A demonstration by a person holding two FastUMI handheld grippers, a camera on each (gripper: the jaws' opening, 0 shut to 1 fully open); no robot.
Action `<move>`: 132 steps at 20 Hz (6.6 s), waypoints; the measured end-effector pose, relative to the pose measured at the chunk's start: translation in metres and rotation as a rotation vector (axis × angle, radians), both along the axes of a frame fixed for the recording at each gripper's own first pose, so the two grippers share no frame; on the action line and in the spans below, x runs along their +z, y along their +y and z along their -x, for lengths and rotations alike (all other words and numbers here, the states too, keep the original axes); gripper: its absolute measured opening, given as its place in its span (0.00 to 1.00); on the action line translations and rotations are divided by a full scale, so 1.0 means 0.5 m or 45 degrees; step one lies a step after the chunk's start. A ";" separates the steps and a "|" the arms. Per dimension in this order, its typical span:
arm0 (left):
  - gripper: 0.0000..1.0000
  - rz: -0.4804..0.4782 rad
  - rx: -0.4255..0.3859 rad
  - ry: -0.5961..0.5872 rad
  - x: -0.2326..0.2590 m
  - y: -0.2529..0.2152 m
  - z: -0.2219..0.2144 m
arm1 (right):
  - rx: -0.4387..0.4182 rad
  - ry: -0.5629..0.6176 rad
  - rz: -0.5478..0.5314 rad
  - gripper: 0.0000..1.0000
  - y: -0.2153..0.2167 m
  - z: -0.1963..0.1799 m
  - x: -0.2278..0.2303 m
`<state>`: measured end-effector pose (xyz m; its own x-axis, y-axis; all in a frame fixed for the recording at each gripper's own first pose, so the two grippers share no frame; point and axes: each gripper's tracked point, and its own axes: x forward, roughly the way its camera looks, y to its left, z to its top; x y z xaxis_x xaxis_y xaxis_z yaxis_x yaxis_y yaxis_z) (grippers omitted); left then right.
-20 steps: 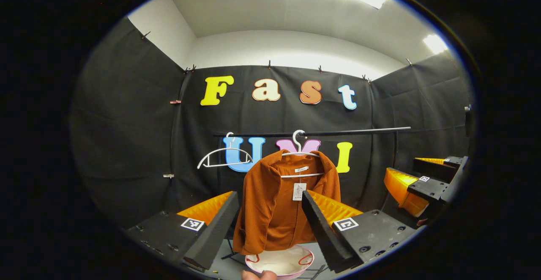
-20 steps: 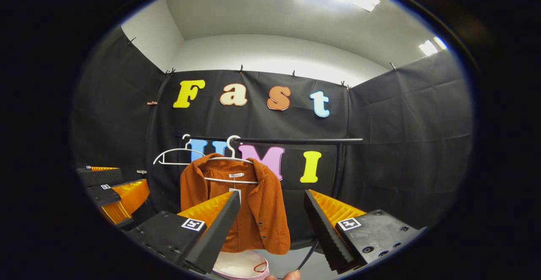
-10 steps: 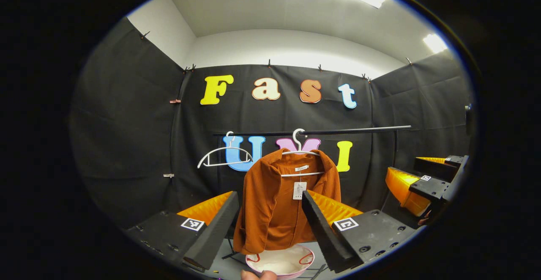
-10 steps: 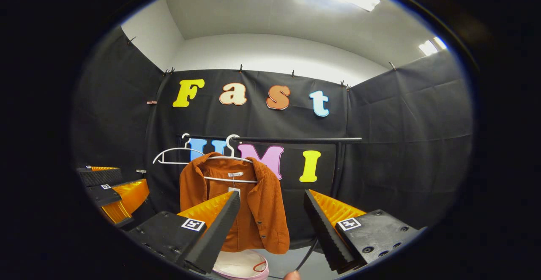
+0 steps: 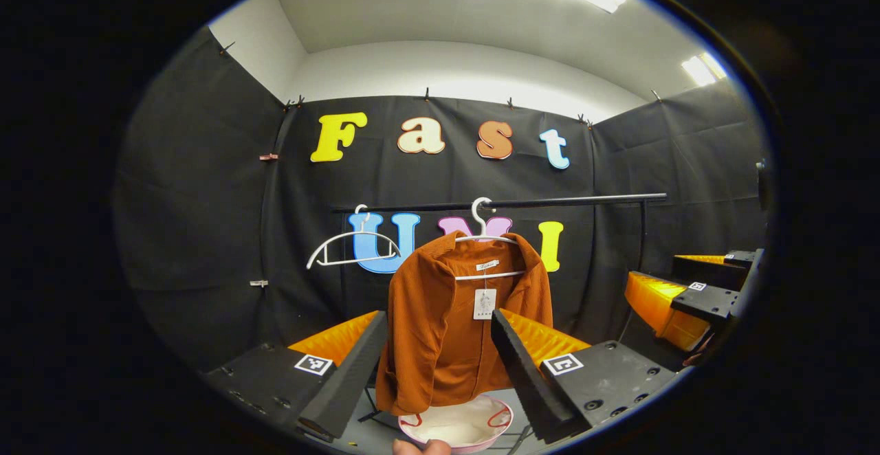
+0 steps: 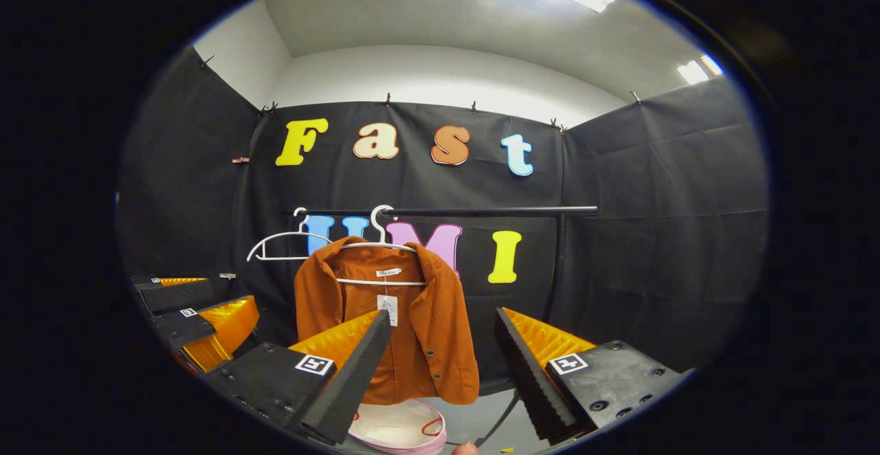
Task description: Grasp the clothes on the hanger with both hands and then place them into the laundry hamper below.
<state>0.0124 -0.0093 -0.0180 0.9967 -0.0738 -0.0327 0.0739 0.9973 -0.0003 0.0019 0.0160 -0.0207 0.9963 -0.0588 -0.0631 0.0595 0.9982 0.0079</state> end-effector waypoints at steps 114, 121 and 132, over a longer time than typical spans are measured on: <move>0.07 -0.042 -0.031 1.260 -0.891 -0.033 -0.385 | 0.404 1.267 -0.333 0.32 0.155 -0.333 -0.948; 0.98 -0.003 -0.046 1.287 -0.915 -0.028 -0.366 | 0.246 1.332 -0.268 0.99 0.092 -0.310 -0.990; 0.96 0.130 -0.015 1.029 -0.727 0.013 -0.376 | 0.181 1.135 -0.346 0.98 0.123 -0.316 -0.842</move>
